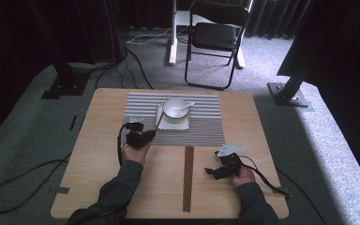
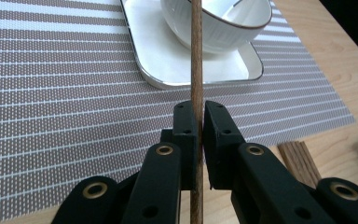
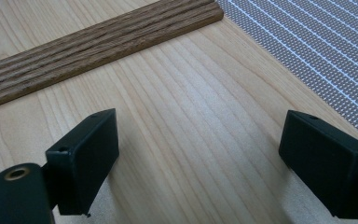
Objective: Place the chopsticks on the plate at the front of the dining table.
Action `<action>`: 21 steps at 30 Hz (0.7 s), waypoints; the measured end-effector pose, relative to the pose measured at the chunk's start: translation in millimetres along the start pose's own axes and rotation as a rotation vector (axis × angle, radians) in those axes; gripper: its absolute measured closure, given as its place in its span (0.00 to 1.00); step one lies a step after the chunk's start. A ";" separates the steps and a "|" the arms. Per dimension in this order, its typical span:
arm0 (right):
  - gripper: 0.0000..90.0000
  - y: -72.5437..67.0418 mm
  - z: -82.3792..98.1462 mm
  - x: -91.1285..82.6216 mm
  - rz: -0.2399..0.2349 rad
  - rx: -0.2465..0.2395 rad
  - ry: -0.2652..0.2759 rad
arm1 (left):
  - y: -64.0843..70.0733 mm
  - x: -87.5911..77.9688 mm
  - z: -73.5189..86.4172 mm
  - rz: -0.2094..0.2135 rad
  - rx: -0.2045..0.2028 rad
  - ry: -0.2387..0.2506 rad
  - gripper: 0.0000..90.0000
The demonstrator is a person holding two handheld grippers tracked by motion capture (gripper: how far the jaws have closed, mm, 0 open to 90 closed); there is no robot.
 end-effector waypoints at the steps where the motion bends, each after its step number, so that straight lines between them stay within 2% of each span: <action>1: 0.13 0.0 0.0 0.0 0.000 0.000 0.000 | -0.6 0.4 -1.0 -0.002 -0.002 0.002 0.94; 11: 0.13 0.0 0.0 -0.1 0.000 0.000 -0.001 | -6.5 6.1 -6.6 -0.023 -0.016 0.003 0.94; 21: 0.13 0.1 0.0 -0.1 0.000 -0.002 0.000 | -13.0 13.5 -5.2 -0.020 -0.046 -0.016 0.94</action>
Point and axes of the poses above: each handheld gripper's, and its own axes: x roughly forward along the jaws, z roughly out of its underside, y roughly to its right, the point moved 8 cm from there along x, roughly forward along the jaws, and after that the axes turned 14 degrees about x, right-handed, at the moved point
